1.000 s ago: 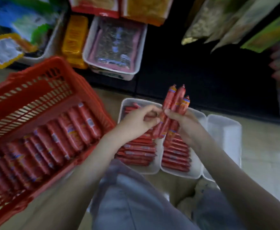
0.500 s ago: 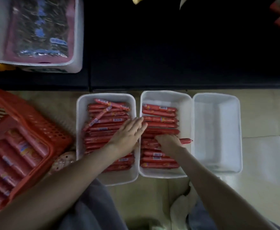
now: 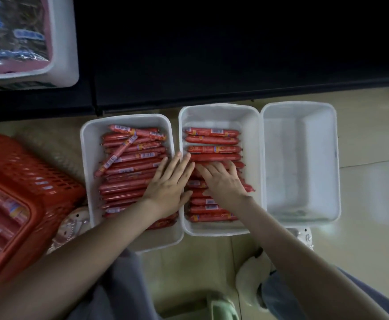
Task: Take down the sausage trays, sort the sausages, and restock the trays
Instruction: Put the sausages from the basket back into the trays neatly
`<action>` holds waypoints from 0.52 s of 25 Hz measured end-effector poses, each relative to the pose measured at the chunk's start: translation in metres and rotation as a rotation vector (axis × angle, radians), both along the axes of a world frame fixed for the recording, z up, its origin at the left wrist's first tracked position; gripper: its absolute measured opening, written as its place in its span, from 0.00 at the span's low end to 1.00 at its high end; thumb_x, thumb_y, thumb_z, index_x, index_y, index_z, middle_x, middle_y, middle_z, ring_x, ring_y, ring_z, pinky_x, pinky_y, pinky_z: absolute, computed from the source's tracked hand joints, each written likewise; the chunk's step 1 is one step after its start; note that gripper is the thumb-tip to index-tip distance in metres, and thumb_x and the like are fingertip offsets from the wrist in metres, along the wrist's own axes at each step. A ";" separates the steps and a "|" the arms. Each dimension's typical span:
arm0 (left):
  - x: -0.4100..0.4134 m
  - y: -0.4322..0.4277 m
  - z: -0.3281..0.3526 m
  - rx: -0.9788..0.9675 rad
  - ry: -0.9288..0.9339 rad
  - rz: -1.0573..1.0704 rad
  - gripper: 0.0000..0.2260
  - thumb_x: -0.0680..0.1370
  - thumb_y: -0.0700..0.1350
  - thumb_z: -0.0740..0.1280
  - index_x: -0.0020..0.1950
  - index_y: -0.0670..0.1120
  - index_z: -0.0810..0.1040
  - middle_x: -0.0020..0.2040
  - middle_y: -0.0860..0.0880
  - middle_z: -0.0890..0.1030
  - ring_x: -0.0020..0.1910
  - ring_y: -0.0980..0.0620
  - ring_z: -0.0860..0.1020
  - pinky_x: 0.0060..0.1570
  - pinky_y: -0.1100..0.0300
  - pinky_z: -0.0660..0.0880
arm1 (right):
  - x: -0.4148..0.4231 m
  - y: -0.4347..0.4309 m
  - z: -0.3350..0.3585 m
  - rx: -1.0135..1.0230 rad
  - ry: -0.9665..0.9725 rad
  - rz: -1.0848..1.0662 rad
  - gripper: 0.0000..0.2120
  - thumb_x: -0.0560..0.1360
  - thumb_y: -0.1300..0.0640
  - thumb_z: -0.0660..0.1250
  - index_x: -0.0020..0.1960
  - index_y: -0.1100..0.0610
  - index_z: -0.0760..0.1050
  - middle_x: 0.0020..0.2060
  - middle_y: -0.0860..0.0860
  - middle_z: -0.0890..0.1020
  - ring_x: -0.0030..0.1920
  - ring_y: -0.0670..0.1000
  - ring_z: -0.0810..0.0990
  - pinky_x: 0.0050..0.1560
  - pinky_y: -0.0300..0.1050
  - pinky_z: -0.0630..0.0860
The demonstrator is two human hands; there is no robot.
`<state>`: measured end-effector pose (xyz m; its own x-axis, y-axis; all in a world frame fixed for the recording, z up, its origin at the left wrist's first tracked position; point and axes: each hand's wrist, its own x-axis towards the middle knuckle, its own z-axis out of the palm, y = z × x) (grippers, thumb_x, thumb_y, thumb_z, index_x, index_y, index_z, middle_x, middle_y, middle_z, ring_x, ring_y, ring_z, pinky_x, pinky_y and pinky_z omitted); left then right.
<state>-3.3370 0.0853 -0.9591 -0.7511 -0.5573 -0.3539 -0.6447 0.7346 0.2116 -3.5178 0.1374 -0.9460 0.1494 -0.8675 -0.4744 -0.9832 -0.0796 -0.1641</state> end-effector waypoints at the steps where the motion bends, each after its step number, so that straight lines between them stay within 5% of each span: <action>1: -0.001 0.001 -0.002 -0.010 -0.019 -0.008 0.32 0.76 0.58 0.49 0.76 0.42 0.58 0.77 0.43 0.54 0.76 0.45 0.46 0.73 0.46 0.43 | -0.002 0.003 0.000 0.007 0.046 -0.047 0.33 0.74 0.54 0.67 0.75 0.54 0.56 0.70 0.51 0.65 0.70 0.53 0.63 0.72 0.57 0.52; 5: 0.000 0.001 -0.005 -0.054 0.002 -0.007 0.32 0.76 0.58 0.50 0.75 0.40 0.60 0.77 0.42 0.56 0.76 0.44 0.48 0.72 0.45 0.45 | -0.018 0.016 -0.004 0.170 0.012 -0.279 0.29 0.77 0.63 0.61 0.74 0.54 0.56 0.76 0.54 0.51 0.71 0.58 0.59 0.71 0.54 0.61; 9: 0.001 0.005 -0.006 -0.114 0.028 0.032 0.31 0.77 0.58 0.52 0.75 0.40 0.62 0.76 0.42 0.59 0.76 0.45 0.53 0.72 0.45 0.51 | -0.034 0.005 -0.003 0.175 -0.215 -0.233 0.36 0.72 0.73 0.59 0.76 0.54 0.54 0.72 0.53 0.63 0.69 0.55 0.65 0.66 0.52 0.68; 13: -0.002 -0.001 -0.006 -0.172 0.057 0.102 0.32 0.78 0.58 0.52 0.76 0.39 0.58 0.77 0.41 0.54 0.76 0.45 0.52 0.74 0.46 0.47 | -0.031 -0.005 -0.024 0.192 -0.146 -0.027 0.29 0.80 0.61 0.55 0.78 0.51 0.49 0.77 0.48 0.54 0.76 0.51 0.50 0.75 0.47 0.45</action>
<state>-3.3395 0.0839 -0.9650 -0.7035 -0.6802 -0.2058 -0.7085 0.6942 0.1270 -3.5488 0.1328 -0.9700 0.2061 -0.7683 -0.6060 -0.9494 -0.0070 -0.3140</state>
